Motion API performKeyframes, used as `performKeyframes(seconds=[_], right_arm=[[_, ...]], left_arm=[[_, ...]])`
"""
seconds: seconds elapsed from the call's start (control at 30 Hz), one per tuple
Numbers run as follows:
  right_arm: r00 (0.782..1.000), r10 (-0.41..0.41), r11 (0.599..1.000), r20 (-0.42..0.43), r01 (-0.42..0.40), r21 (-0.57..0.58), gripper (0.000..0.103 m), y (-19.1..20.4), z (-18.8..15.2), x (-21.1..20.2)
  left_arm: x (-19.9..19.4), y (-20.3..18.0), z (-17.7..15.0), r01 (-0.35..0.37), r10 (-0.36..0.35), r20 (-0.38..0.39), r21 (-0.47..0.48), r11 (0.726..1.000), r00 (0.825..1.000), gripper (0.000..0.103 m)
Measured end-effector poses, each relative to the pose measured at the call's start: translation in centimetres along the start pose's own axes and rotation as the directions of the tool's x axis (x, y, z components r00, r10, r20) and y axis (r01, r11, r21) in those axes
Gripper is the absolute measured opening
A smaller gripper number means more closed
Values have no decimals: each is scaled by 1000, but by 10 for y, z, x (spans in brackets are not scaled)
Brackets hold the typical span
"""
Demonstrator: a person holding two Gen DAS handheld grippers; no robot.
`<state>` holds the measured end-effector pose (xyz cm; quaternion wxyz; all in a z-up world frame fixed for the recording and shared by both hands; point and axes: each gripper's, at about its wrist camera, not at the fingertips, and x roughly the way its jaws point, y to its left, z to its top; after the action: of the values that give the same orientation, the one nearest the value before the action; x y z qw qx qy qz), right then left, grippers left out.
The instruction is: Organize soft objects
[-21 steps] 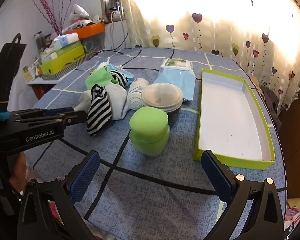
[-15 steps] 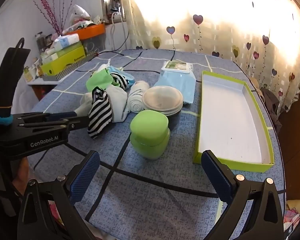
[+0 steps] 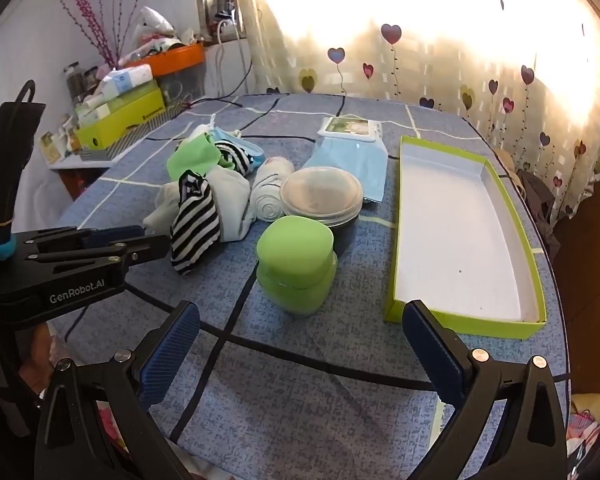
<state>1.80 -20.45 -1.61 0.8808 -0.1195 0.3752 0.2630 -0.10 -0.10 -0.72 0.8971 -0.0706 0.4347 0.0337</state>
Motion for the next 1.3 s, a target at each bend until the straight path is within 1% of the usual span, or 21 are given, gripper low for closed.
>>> performKeyframes(seconds=[0.1,0.2,0.37,0.5,0.67,0.8,0.97,1.07,1.3], right_arm=[[1000,3,1000,3,-3,1,102,-2,2,-4],[1000,6,1000,0,-6,1,102,-4,4,-7],[1000,9,1000,4,-9,1,102,-5,4,-8],[1000,11,1000,-2,-11,5,102,-6,1,-5],[1000,13,1000,1,-13,5,102,-4,4,-7],[1000,18,1000,2,-18,5,102,-5,6,-8],[1000,22,1000,5,-22,3,102,-5,6,-8],[1000,17,1000,8,-17,2,102,-5,6,-8],[1000,17,1000,8,-17,-5,102,-3,8,-9]], left_arm=[[0,0,0,2,-2,-11,1,1000,1000,35],[-1,0,-1,7,-7,-3,-3,1000,1000,35],[2,-2,-2,41,-41,-26,2,999,999,35],[1,-5,-2,41,-41,-25,8,999,999,35],[-1,-3,-1,25,-25,-15,9,1000,1000,35],[4,0,-2,39,-39,-47,-5,999,998,35],[0,3,0,32,-32,-27,-17,999,999,35],[1,3,0,16,-16,-29,-9,1000,999,35],[2,5,1,42,-42,-36,-11,999,998,35]])
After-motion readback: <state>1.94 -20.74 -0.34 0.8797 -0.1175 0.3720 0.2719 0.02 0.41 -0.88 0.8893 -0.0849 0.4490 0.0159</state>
